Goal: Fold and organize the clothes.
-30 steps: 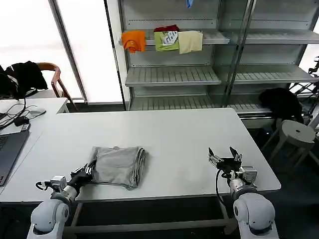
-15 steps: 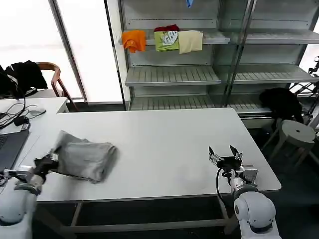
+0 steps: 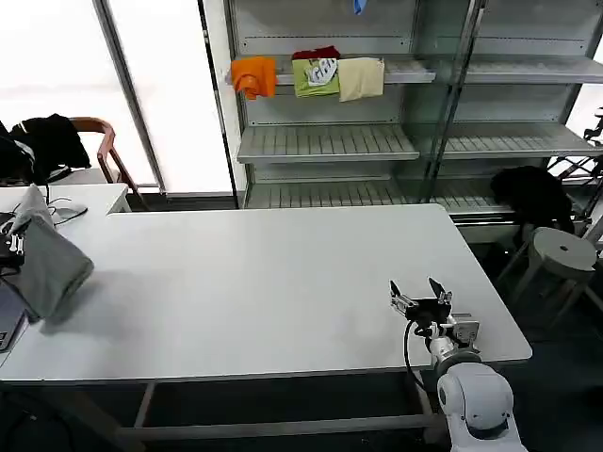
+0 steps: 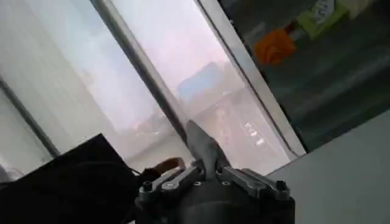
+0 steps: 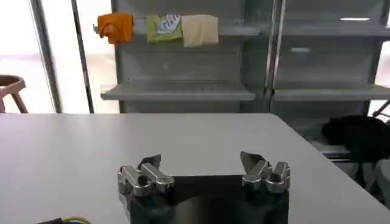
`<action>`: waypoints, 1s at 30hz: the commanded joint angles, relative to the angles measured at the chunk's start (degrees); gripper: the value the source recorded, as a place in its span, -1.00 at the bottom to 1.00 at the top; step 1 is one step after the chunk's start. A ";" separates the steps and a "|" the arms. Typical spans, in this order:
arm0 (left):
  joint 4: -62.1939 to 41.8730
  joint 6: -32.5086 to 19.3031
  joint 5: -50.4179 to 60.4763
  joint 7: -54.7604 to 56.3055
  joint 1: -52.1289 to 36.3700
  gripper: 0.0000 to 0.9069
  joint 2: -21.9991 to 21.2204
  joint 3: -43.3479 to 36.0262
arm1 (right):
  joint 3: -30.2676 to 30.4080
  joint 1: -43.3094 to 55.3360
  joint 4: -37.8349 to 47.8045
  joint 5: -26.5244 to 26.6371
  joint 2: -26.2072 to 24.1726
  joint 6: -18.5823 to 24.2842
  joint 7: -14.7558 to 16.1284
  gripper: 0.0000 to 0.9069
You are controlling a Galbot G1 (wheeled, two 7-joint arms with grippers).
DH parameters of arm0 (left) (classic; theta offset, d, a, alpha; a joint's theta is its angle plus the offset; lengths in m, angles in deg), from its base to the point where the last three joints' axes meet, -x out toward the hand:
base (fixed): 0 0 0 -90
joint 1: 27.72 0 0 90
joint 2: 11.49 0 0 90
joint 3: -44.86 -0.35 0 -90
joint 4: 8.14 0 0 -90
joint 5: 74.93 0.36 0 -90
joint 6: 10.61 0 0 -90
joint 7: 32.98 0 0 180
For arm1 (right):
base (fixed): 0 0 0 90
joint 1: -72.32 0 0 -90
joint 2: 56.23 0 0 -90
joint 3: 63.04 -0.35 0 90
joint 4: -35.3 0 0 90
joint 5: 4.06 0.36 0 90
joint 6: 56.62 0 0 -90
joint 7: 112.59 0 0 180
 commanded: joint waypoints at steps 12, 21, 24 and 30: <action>12.92 2.66 8.06 5.03 8.02 -0.96 -27.60 -19.95 | -1.99 -2.19 -0.75 -0.02 -0.52 -0.02 -0.04 1.00; 17.81 10.21 1.52 10.88 4.64 -0.96 -31.45 -33.70 | -1.63 -1.63 -0.57 -0.03 -0.11 -0.07 -0.10 1.00; 13.92 9.53 4.64 12.55 2.53 -0.96 -33.80 -39.85 | -1.31 -1.38 -0.63 -0.05 -0.04 -0.15 -0.13 1.00; 7.69 10.14 6.23 16.18 -1.00 1.00 -39.47 -46.30 | -0.14 -1.18 -0.76 -1.04 0.62 -0.33 -0.20 1.00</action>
